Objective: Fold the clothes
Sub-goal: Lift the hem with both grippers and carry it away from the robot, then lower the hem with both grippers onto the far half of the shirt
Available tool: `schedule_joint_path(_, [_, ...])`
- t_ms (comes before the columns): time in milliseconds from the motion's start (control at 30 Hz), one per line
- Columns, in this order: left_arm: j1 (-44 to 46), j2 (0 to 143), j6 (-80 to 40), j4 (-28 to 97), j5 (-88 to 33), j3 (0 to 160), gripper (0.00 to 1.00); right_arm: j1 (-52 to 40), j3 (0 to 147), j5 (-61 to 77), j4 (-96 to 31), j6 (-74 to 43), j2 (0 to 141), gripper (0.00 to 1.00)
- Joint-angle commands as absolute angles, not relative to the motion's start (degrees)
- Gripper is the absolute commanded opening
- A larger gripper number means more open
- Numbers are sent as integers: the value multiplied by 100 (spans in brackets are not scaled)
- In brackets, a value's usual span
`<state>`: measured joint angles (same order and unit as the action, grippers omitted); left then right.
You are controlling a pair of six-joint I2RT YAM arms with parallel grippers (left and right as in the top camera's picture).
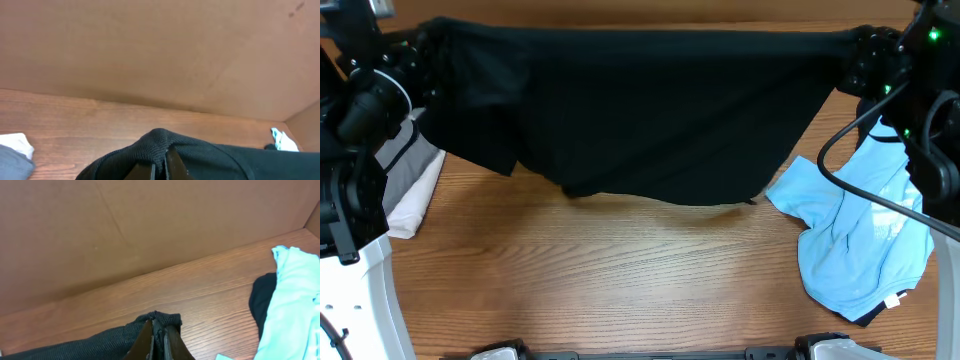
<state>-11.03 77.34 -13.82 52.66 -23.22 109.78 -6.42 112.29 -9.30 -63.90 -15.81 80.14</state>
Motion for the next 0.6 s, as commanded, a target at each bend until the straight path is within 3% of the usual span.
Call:
schedule_joint_path(0, [-1153,8044,-1588,5256,-2029,11111,4,-602,11371,-1219,-6361,-1466,8416,4])
schedule_joint_path(300, [-760,9852,-1411,4812,-2012,11111,4,-574,11369,-1199,-5725,-1455,10283,4])
schedule_joint_path(567, [-672,10901,-2318,1809,-1920,11120,4,-471,11430,-1197,-3166,-1284,10833,4])
